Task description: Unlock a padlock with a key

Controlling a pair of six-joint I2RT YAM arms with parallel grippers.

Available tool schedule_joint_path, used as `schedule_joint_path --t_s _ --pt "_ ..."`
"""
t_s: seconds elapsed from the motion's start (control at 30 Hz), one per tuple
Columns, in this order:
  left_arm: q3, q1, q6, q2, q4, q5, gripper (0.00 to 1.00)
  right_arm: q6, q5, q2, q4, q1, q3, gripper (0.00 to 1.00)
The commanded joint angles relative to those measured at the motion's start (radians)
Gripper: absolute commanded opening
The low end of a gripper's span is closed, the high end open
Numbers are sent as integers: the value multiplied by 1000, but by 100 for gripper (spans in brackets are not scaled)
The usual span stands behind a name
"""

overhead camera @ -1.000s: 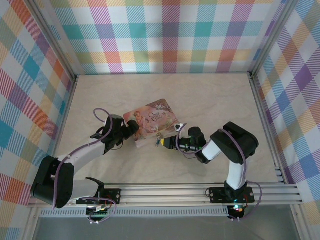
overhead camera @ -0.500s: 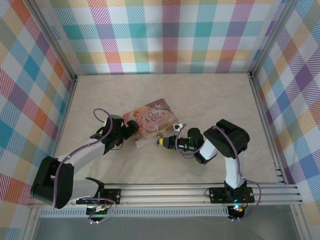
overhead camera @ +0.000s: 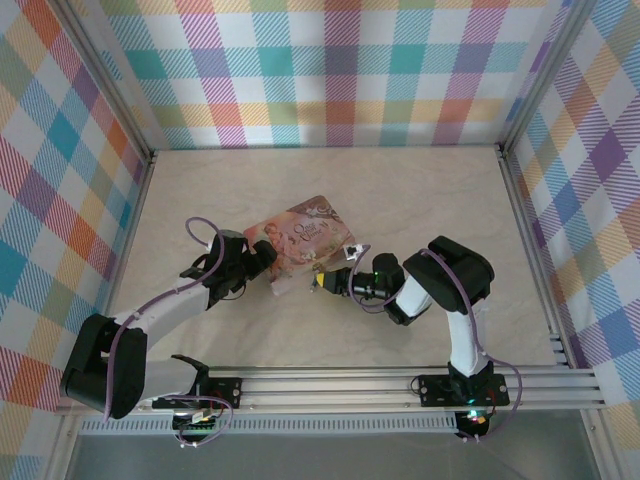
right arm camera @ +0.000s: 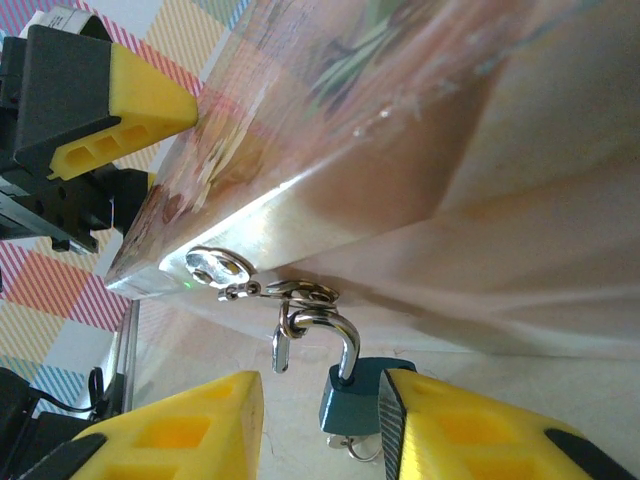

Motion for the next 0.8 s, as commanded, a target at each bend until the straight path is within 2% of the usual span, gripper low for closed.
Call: schedule_joint_path --t_s 0.0,0.47,0.77 --pt "-36 -19 -6 1 -89 -7 96 38 14 21 34 -5 26 35" --pt "-38 -33 -11 5 -90 -18 96 53 61 56 22 -4 27 27" --pt "-32 -39 -11 5 -95 -21 96 61 68 63 33 -4 38 26"
